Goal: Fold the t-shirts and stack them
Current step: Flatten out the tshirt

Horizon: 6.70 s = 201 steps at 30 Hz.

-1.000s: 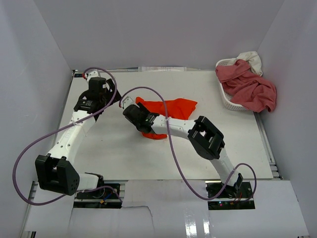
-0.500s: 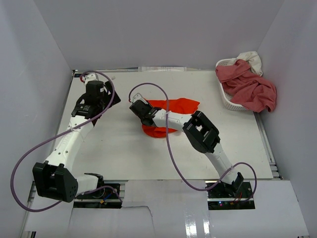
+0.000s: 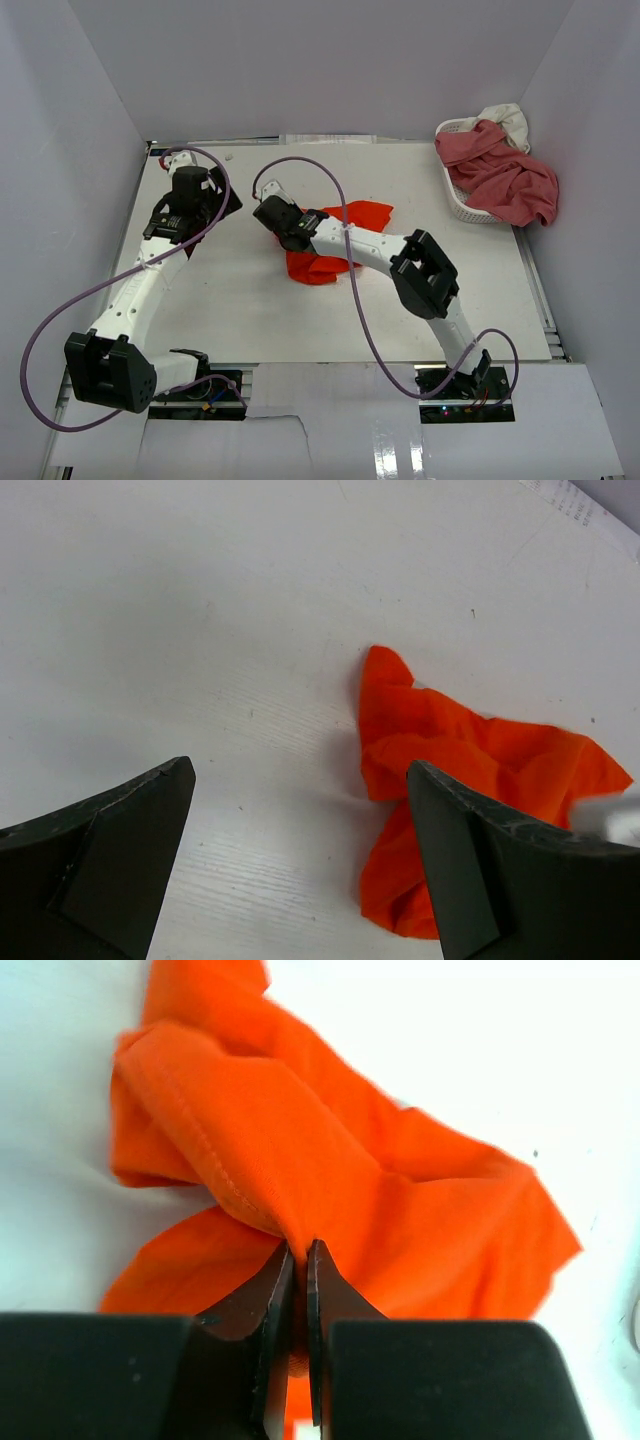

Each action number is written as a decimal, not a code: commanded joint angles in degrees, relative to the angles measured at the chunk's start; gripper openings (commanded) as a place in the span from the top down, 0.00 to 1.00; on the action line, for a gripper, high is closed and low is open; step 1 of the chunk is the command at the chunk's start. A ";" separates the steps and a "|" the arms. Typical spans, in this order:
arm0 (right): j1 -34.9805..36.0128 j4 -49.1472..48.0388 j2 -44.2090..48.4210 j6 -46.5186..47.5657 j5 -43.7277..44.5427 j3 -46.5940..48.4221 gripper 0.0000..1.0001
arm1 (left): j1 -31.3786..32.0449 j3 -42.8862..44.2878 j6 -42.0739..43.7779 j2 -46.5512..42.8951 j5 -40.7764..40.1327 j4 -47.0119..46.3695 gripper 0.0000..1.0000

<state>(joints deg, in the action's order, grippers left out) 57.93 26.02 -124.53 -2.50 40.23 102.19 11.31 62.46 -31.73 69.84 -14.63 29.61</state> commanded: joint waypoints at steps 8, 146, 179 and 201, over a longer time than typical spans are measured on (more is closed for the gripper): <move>4.92 10.80 25.37 -5.76 -12.27 2.32 0.86 | -0.59 -0.23 -0.35 -2.70 -1.80 -0.34 0.02; -23.56 20.12 49.37 -10.42 -11.31 -3.22 0.92 | 7.84 -0.50 12.56 4.86 46.08 -16.68 0.02; -44.39 16.43 40.24 -7.52 -29.59 -6.48 0.92 | 65.23 14.80 10.28 32.46 -5.14 4.67 0.16; -45.89 12.92 42.53 -6.73 -31.53 -13.69 0.92 | 68.93 23.50 11.07 45.29 -4.71 0.72 0.22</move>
<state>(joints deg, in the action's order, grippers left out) 12.51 41.65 -84.25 -10.02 9.61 88.64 79.94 83.46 -21.28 114.89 -18.98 32.03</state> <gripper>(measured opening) 0.080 0.781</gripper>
